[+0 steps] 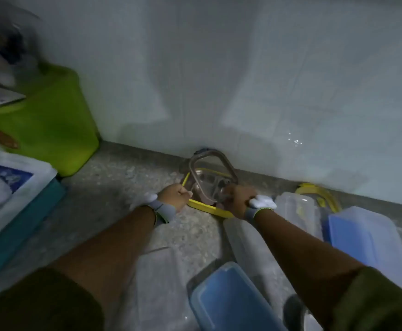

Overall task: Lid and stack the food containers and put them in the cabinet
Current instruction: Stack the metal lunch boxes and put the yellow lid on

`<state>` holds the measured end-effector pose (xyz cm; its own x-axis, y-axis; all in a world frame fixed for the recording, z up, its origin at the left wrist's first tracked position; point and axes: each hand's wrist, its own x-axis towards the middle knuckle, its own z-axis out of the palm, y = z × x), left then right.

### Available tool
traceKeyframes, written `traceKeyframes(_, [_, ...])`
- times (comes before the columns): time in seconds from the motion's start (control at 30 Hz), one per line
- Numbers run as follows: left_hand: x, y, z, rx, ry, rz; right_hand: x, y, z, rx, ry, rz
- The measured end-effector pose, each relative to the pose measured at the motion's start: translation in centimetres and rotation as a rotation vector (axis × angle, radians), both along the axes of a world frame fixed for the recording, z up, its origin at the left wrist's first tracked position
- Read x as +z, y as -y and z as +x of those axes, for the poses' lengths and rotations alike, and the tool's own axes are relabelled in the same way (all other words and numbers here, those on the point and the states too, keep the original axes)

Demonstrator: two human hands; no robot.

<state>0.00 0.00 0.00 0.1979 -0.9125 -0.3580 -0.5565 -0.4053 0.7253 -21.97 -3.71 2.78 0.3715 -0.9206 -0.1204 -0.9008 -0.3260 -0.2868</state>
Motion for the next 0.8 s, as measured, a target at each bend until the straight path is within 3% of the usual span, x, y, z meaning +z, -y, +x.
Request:
traceKeyframes(0.17, [0.4, -0.3, 2.2, -0.024, -0.026, 0.049, -0.5, 0.8, 3.2, 0.124, -0.359, 0.006])
traceKeyframes(0.23, [0.6, -0.1, 2.9, -0.024, -0.028, 0.038, -1.5, 1.6, 4.1, 0.145, -0.416, 0.003])
traceKeyframes(0.4, [0.7, -0.1, 3.6, -0.010, 0.010, -0.013, -1.9, 1.7, 4.1, 0.201, -0.374, -0.130])
traceKeyframes(0.63, [3.3, -0.4, 1.7, -0.011, 0.106, -0.089, 4.1, -1.8, -1.8, 0.372, -0.333, -0.387])
traceKeyframes(0.8, [5.7, -2.1, -2.6, -0.209, 0.314, -0.257, 6.5, -6.0, -9.5, 0.531, -0.299, -0.589])
